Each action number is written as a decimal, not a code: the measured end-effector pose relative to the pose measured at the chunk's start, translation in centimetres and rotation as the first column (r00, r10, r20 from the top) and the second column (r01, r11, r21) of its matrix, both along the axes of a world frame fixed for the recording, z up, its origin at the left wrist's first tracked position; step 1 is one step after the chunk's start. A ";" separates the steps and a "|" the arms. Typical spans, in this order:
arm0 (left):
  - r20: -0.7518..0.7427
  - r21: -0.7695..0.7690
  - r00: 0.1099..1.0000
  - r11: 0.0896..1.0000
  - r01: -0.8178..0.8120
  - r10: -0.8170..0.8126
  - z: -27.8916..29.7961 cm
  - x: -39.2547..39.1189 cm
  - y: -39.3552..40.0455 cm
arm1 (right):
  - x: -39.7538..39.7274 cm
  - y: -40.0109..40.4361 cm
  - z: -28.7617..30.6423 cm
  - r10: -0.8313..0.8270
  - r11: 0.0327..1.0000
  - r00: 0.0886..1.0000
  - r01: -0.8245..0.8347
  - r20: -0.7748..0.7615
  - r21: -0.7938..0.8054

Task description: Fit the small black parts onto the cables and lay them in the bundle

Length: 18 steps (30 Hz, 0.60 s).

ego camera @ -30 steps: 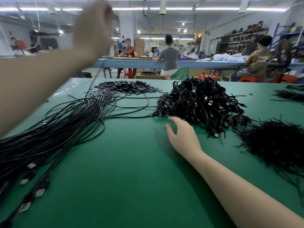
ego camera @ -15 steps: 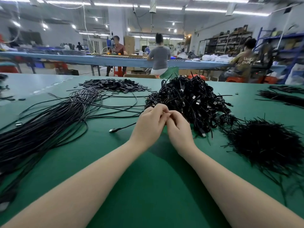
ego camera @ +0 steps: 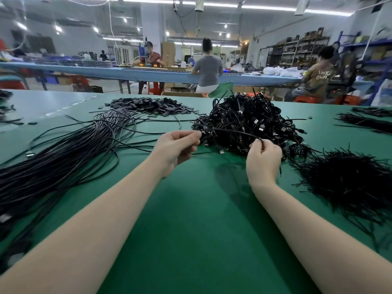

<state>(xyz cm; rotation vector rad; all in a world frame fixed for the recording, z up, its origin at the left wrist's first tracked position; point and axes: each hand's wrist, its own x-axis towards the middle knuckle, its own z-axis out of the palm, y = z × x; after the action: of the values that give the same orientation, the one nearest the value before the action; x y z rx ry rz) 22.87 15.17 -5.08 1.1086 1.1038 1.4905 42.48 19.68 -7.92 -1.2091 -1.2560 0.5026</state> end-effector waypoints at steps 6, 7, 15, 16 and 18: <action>0.502 -0.015 0.865 1.000 0.022 -0.012 1.7 -0.8 0.0 | -1.6 -1.9 -0.3 0.184 0.979 0.939 -0.203 0.292 0.036; 0.552 -0.026 0.834 1.000 -0.001 0.016 1.9 -0.9 0.0 | -1.6 -1.9 -0.3 0.219 0.971 0.934 -0.237 0.282 0.034; 0.599 -0.070 0.793 0.994 -0.082 0.108 1.7 -2.8 0.2 | -2.0 -3.1 0.4 0.255 0.917 0.897 -0.343 0.361 0.204; 0.636 -0.054 0.768 0.997 -0.059 0.079 1.6 -3.0 0.2 | -2.1 -3.3 0.5 0.270 0.905 0.905 -0.355 0.329 0.233; 0.689 -0.007 0.725 1.000 0.006 0.000 1.4 -3.2 0.1 | -2.3 -3.5 0.6 0.287 0.889 0.903 -0.375 0.320 0.262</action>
<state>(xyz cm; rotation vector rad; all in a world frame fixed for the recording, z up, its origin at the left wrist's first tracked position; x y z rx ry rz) 19.72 15.31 -3.66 0.4465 0.5679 1.6880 40.20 16.21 -7.35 -0.8052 -1.7292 0.3668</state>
